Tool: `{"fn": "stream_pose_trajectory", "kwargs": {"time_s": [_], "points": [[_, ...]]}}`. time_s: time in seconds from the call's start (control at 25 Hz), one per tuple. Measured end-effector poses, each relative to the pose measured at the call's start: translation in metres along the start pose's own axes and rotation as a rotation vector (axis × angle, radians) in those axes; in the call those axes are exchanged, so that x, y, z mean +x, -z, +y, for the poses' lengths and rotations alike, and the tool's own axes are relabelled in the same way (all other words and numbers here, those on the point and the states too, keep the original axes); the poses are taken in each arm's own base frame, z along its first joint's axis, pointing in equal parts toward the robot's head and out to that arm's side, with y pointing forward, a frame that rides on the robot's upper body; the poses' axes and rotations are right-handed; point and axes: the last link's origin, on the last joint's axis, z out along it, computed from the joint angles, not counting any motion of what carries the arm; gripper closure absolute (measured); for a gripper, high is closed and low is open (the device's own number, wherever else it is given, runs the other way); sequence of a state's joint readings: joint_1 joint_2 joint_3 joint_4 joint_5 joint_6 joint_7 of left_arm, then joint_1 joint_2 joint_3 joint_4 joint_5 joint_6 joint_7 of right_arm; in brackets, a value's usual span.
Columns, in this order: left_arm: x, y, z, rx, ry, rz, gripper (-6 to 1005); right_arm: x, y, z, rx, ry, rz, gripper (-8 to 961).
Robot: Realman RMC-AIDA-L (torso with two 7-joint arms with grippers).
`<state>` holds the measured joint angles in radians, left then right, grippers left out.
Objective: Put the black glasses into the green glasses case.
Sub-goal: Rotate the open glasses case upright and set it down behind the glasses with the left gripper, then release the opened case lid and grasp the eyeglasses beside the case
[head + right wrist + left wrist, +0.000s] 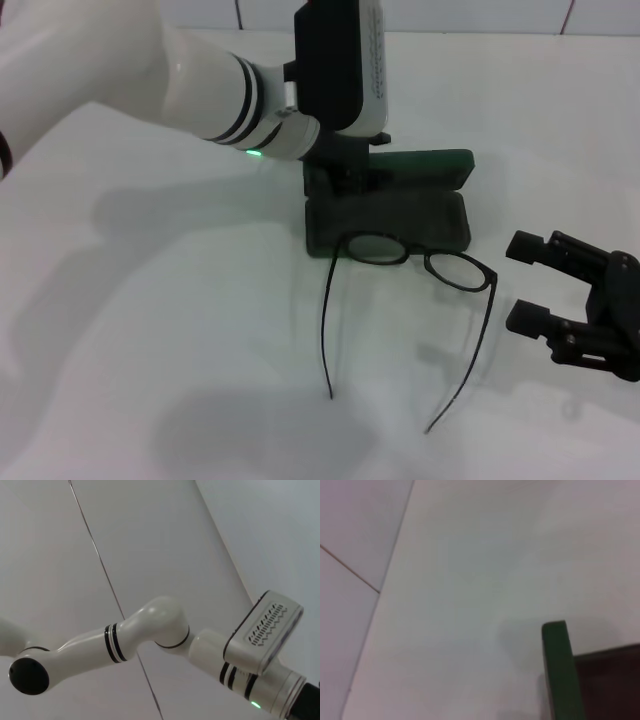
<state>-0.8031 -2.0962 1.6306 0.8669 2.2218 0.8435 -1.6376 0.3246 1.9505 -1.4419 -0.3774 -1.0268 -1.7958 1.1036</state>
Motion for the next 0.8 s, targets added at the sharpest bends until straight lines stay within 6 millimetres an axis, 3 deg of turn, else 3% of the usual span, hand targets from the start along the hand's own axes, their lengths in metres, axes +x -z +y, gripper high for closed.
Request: {"fn": "stream_pose_trajectory", "kwargs": {"time_s": [0.4,0.8], "points": [[-0.004,-0.004,0.007,-0.025,0.034,0.007,620,0.004,0.001,0.002,0.01,-0.005,-0.003,125],[0.012,0.007,0.003,-0.023,0.057,0.083,619,0.003,0.003,0.003,0.01,-0.009,-0.002,132]]}}
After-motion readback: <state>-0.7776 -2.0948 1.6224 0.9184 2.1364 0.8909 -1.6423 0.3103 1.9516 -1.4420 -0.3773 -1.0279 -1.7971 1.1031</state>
